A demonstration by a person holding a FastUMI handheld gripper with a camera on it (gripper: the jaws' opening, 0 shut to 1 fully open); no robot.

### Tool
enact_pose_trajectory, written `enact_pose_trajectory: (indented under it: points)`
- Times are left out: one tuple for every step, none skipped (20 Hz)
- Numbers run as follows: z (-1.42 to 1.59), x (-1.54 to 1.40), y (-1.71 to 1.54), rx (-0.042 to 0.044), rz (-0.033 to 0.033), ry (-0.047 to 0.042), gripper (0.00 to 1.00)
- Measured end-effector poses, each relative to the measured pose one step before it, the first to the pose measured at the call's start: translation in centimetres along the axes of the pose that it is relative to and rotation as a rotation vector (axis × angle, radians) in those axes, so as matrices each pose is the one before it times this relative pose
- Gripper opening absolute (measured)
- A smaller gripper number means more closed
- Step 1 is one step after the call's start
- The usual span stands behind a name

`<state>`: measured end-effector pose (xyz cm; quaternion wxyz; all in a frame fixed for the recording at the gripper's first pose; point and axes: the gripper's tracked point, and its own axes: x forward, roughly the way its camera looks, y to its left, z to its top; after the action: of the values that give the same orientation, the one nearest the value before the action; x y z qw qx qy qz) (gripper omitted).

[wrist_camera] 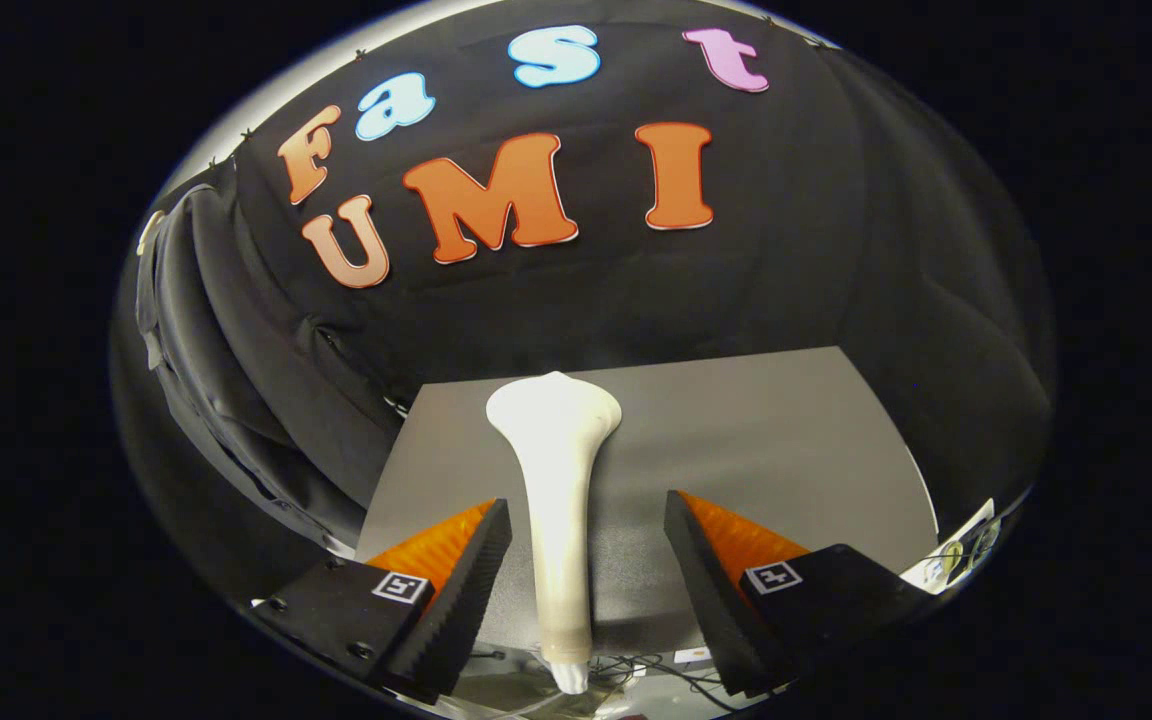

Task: Iron the clothes twice with a garment steamer, once on the left side and once on the right side.

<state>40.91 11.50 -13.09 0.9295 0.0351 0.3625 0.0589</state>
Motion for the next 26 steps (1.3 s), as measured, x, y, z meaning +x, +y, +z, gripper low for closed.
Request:
enact_pose_trajectory:
  points:
    - [-0.158,0.594,0.015,-0.00215,0.00035,0.01963,0.99]
    - [-0.249,0.616,0.127,-0.00610,-0.00114,0.01865,0.99]
    - [-0.190,0.492,0.269,-0.00983,0.00414,0.01955,0.99]
    - [-0.157,0.348,0.218,-0.01300,0.00774,0.01699,0.99]
    - [0.025,0.599,0.369,-0.01316,0.00582,0.01526,0.99]
    - [-0.008,0.316,0.156,-0.00776,0.00647,0.01835,0.98]
    - [-0.142,0.609,0.116,-0.00192,0.00175,0.02044,0.98]
    - [-0.197,0.155,-0.044,-0.00206,-0.00017,0.02234,0.95]
    - [-0.195,0.402,-0.121,-0.00111,0.00166,0.01942,0.93]
    - [-0.028,0.377,-0.083,0.00299,0.00127,0.00776,0.90]
    - [0.091,0.038,0.018,0.00644,0.00505,0.00941,0.87]
    - [0.105,0.050,-0.052,0.01021,0.00301,0.00912,0.85]
    - [-0.169,0.338,0.038,0.00986,0.00780,0.01139,0.80]
    - [-0.051,0.072,-0.001,0.01103,0.00629,0.01262,0.76]
    - [-0.428,0.145,-0.127,0.00932,0.00268,0.01412,0.72]
    - [-0.112,0.268,0.016,0.00258,0.00370,0.01351,0.72]
    - [-0.187,0.073,-0.098,0.00501,0.00367,0.00922,0.72]
    - [-0.121,0.124,0.005,0.00661,0.00482,0.00739,0.70]
    - [-0.087,0.213,-0.027,0.00427,0.00241,0.00938,0.69]
    - [0.059,0.125,-0.042,0.00434,0.00564,0.00964,0.68]
    - [-0.307,-0.050,0.314,0.01605,0.01394,0.00866,0.67]
    - [0.030,0.141,0.186,0.00155,0.00329,0.00388,0.63]
    - [-0.241,0.063,0.014,0.00079,0.00041,0.00668,0.59]
    - [-0.155,0.257,0.025,0.00171,-0.00564,0.01084,0.56]
    - [-0.261,0.200,-0.142,-0.00088,-0.00477,0.01629,0.54]
    - [-0.391,0.269,0.020,-0.00044,-0.00219,0.02214,0.52]
